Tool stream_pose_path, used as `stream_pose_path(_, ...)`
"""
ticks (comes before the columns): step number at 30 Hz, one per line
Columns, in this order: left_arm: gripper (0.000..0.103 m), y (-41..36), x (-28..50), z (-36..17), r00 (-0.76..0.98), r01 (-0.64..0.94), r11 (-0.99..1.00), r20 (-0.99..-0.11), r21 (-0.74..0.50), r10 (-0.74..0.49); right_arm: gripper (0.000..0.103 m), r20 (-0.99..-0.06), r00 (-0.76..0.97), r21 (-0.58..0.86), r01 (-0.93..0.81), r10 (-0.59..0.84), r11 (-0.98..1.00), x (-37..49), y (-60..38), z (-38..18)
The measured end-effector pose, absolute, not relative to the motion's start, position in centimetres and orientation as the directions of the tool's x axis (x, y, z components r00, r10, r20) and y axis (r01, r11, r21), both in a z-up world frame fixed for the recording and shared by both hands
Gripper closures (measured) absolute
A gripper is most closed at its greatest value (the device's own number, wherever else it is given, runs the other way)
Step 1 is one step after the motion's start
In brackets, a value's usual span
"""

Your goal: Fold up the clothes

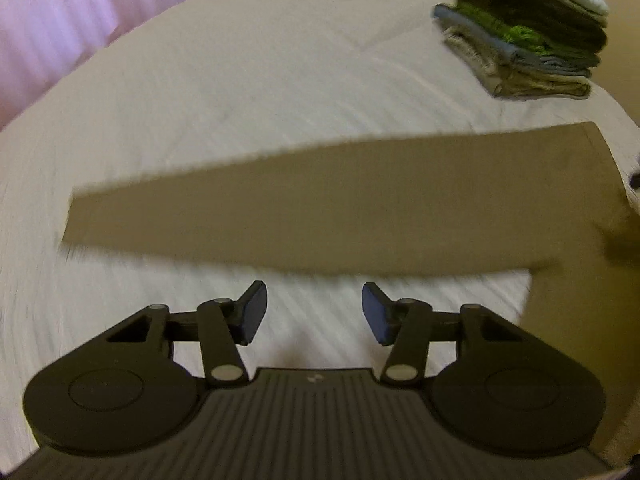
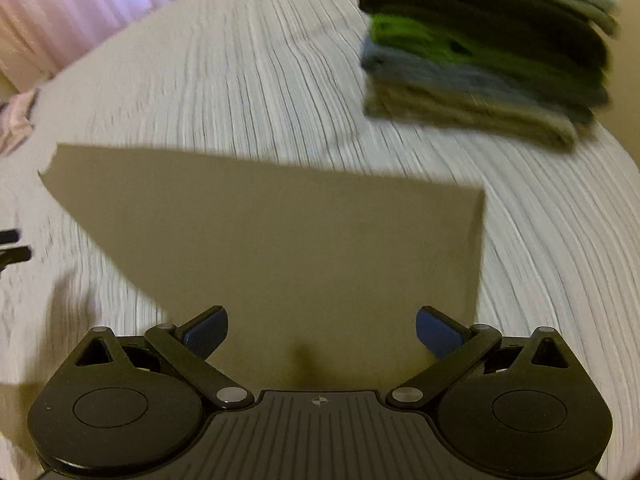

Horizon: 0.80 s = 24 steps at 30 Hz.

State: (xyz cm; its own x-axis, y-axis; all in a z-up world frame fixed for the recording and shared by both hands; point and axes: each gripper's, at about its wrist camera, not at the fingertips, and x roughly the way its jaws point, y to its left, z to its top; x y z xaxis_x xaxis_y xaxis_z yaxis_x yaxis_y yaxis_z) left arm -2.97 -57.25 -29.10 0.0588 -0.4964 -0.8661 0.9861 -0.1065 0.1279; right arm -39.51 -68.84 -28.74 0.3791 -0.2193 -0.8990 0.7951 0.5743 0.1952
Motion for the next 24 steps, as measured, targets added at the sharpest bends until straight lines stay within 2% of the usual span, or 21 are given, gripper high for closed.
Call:
stream_pose_path(6, 0.055, -66.0, -0.7, -31.7, -0.006, 0.923, -0.327, -0.842, 0.203, -0.54, 0.001, -0.882, 0.433, 0.197, 0.697, -0.186, 0.689, -35.6, -75.6, -31.8)
stream_pose_path(13, 0.057, -73.0, 3.6, -35.7, -0.012, 0.839, -0.483, -0.879, 0.25, -0.476, 0.001, -0.882, 0.448, 0.182, 0.605, -0.143, 0.775, -32.7, -80.5, -35.7)
stream_pose_path(14, 0.057, -73.5, 4.2, -36.2, -0.013, 0.828, -0.5, -0.884, 0.253, -0.468, 0.003, -0.882, 0.452, 0.184, 0.593, -0.134, 0.784, -32.4, -80.9, -36.1)
stream_pose_path(15, 0.057, -73.9, 4.8, -36.6, -0.016, 0.818, -0.516, -0.887, 0.253, -0.462, 0.013, -0.884, 0.452, 0.188, 0.581, -0.121, 0.792, -32.1, -81.4, -36.5)
stream_pose_path(16, 0.057, -74.3, 5.4, -37.0, -0.019, 0.809, -0.53, -0.891, 0.252, -0.453, 0.017, -0.887, 0.449, 0.194, 0.568, -0.104, 0.8, -31.8, -81.9, -36.9)
stream_pose_path(22, 0.059, -75.4, 7.5, -39.5, -0.025, 0.78, -0.587, -0.927, 0.216, -0.374, 0.019, -0.903, 0.429, 0.217, 0.518, -0.031, 0.827, -31.2, -83.3, -38.9)
stream_pose_path(23, 0.059, -75.4, 7.8, -39.8, -0.025, 0.778, -0.593, -0.932, 0.209, -0.361, 0.025, -0.906, 0.424, 0.221, 0.512, -0.02, 0.83, -31.2, -83.4, -39.2)
stream_pose_path(24, 0.059, -75.5, 8.1, -40.2, -0.024, 0.776, -0.598, -0.937, 0.202, -0.348, 0.039, -0.908, 0.418, 0.223, 0.507, -0.011, 0.832, -31.1, -83.4, -39.4)
